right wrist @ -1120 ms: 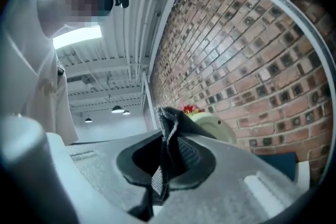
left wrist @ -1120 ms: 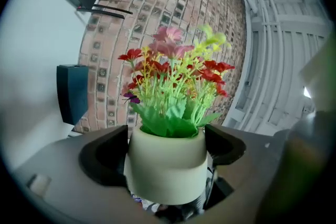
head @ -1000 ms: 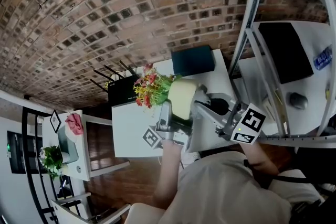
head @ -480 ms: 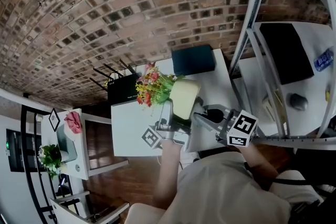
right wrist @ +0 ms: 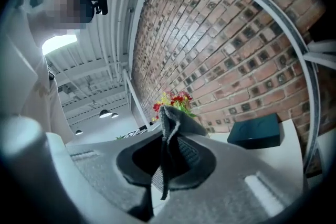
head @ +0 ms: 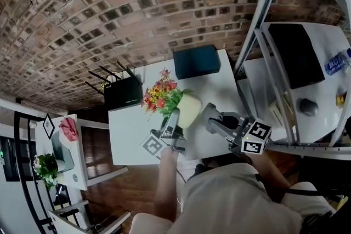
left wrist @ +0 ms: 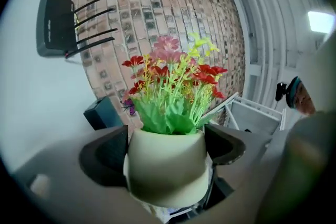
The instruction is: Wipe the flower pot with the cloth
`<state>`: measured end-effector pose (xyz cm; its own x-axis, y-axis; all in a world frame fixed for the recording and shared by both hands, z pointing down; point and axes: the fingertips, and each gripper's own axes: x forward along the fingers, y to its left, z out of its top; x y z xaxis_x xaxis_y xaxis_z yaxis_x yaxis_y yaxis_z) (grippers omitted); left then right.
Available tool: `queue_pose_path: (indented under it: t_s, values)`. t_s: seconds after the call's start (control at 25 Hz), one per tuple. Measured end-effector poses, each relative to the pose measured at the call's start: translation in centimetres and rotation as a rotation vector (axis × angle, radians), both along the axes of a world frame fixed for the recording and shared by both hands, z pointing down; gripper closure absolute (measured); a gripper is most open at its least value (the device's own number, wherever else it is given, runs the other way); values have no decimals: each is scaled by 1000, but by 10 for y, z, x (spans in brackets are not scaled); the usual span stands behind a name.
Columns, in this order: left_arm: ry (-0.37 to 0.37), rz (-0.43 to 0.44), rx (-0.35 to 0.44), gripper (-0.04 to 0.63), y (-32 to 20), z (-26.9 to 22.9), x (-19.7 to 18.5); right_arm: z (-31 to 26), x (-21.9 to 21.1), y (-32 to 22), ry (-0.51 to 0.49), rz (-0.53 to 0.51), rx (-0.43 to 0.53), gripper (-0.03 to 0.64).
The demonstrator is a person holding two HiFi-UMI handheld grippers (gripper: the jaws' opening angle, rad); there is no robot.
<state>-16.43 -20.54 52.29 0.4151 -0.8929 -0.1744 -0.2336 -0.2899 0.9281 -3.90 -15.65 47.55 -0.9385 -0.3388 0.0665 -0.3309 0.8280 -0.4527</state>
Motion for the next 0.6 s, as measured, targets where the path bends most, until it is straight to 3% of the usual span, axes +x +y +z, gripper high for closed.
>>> queue_pose_path:
  t_s: [0.4,0.6]
  values:
    - [-481,73,-95,115,-30,109,-19,54,15,-2,93,75,-131,615]
    - [-820,102,-88,117,-37,155,-11,86,13,1,131,39,-190,615]
